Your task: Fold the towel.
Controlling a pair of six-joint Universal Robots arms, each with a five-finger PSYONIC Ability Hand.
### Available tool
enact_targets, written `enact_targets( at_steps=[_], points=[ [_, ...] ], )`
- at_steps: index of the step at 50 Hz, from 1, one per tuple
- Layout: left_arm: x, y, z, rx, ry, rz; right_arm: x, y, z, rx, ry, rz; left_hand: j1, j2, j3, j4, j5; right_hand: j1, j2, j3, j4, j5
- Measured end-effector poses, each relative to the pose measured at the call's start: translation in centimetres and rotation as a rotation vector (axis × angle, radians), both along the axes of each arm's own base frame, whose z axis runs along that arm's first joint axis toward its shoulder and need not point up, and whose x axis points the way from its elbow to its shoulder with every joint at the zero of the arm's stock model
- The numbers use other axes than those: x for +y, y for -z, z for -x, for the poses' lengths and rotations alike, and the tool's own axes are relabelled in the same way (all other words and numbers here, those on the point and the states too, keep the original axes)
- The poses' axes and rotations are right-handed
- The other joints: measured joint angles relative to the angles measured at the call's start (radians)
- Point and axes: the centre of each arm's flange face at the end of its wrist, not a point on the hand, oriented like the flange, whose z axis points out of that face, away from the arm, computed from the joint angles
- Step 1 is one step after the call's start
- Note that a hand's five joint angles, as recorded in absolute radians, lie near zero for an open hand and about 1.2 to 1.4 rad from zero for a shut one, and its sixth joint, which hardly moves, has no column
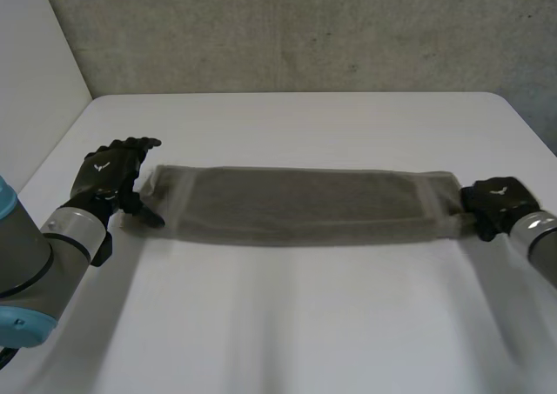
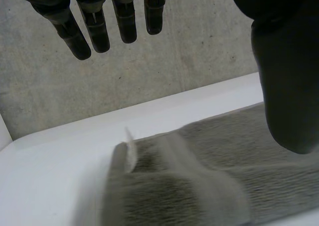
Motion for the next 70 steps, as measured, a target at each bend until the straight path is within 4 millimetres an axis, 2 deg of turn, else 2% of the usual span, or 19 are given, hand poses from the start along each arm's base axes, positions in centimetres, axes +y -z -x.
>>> enact_targets(
  at_steps=[9, 11, 13, 17, 20, 21, 22, 23, 25, 28, 32, 37, 39, 45, 49, 52, 57, 61, 70],
  points=[
    [-0.2, -0.1, -0.1, 0.001, -0.006, 0.003, -3.3, -4.8, 6.6, 0.146, 0.171, 0.097, 0.0, 0.0, 0.0, 0.0, 0.0, 0.006, 0.0, 0.0, 0.0, 0.0],
    [-0.2, -0.1, -0.1, 0.002, -0.007, 0.005, -3.7, -6.0, 6.8, 0.184, 0.189, 0.114, 0.0, 0.0, 0.0, 0.0, 0.0, 0.009, 0.0, 0.0, 0.0, 0.0],
    [-0.2, -0.2, -0.1, 0.002, -0.006, 0.006, -3.9, -7.4, 5.4, 0.202, 0.169, 0.144, 0.0, 0.0, 0.0, 0.0, 0.0, 0.014, 0.004, 0.0, 0.0, 0.003],
    [-0.2, -0.2, -0.1, 0.002, -0.006, 0.007, -3.2, -9.6, -0.4, 0.18, 0.058, 0.208, -0.001, 0.0, 0.0, 0.0, -0.001, 0.014, 0.012, 0.0, 0.0, 0.003],
    [-0.1, -0.1, -0.1, 0.002, -0.005, 0.005, -0.6, -10.5, -8.6, 0.112, -0.125, 0.254, -0.001, 0.0, 0.0, 0.0, -0.001, 0.014, 0.019, 0.008, 0.0, 0.003],
    [-0.1, -0.1, -0.1, 0.002, -0.005, 0.004, 0.0, -10.5, -9.9, 0.101, -0.154, 0.259, -0.001, 0.0, 0.0, 0.0, -0.001, 0.014, 0.02, 0.009, 0.0, 0.003],
    [-0.1, -0.1, -0.1, 0.002, -0.006, 0.004, 1.5, -10.3, -13.0, 0.075, -0.23, 0.267, -0.001, 0.0, 0.0, 0.0, -0.001, 0.014, 0.023, 0.009, 0.0, 0.003],
    [-0.1, -0.1, -0.1, 0.002, -0.006, 0.004, 2.3, -10.2, -14.4, 0.063, -0.265, 0.27, -0.001, 0.0, 0.0, 0.0, -0.001, 0.014, 0.024, 0.009, 0.0, 0.003],
    [-0.1, -0.1, -0.1, 0.002, -0.007, 0.003, 5.3, -9.6, -19.3, 0.028, -0.393, 0.28, -0.002, 0.0, 0.0, 0.0, -0.001, 0.014, 0.024, 0.009, 0.0, 0.003],
    [-0.2, -0.1, -0.2, 0.002, -0.009, 0.003, 9.4, -8.0, -24.5, 0.0, -0.541, 0.289, -0.002, 0.0, 0.0, 0.0, -0.001, 0.014, 0.024, 0.009, 0.0, 0.003],
    [-0.2, -0.1, -0.2, 0.002, -0.009, 0.003, 13.3, -5.8, -28.6, -0.014, -0.668, 0.291, -0.002, 0.0, 0.0, 0.0, -0.001, -0.105, -0.075, -0.111, -0.119, -0.123],
    [-0.1, -0.1, -0.2, 0.001, -0.008, 0.003, 15.5, -3.9, -30.8, -0.013, -0.733, 0.283, -0.002, 0.0, 0.0, 0.0, -0.001, -0.899, -0.886, -0.905, -0.907, -0.934],
    [-0.1, -0.1, -0.1, 0.001, -0.006, 0.002, 15.6, -3.7, -30.8, -0.013, -0.732, 0.279, -0.002, 0.0, 0.0, 0.0, -0.001, -1.04, -1.017, -1.059, -1.054, -1.087],
    [-0.1, -0.1, -0.1, 0.0, -0.004, 0.002, 14.3, -5.5, -28.9, -0.023, -0.676, 0.268, -0.002, 0.0, 0.0, 0.0, -0.001, -1.082, -1.033, -1.089, -1.079, -1.098],
    [0.0, -0.1, -0.1, 0.0, -0.003, 0.002, 12.1, -7.4, -25.0, -0.026, -0.575, 0.235, -0.002, 0.0, 0.0, 0.0, -0.002, -1.082, -1.033, -1.089, -1.079, -1.098],
    [0.0, -0.1, 0.0, 0.0, -0.003, 0.001, 11.2, -7.5, -22.5, -0.013, -0.52, 0.196, -0.002, 0.0, 0.0, 0.0, -0.002, -1.083, -1.033, -1.089, -1.079, -1.098],
    [0.0, 0.0, 0.0, 0.0, -0.001, -0.001, 10.5, -5.5, -17.6, 0.031, -0.422, 0.085, -0.003, 0.0, 0.0, 0.0, -0.002, -0.984, -0.946, -1.002, -0.999, -0.99],
    [0.2, 0.1, 0.2, -0.001, 0.005, -0.005, 10.5, -3.3, -14.9, 0.052, -0.375, 0.01, -0.003, 0.0, 0.0, 0.0, -0.002, -0.711, -0.662, -0.72, -0.726, -0.718],
    [0.6, 0.3, 0.7, -0.002, 0.023, -0.012, 10.0, -0.2, -13.2, 0.048, -0.355, -0.016, -0.003, 0.0, 0.0, 0.0, -0.002, -0.205, -0.16, -0.221, -0.218, -0.225]
  ],
)
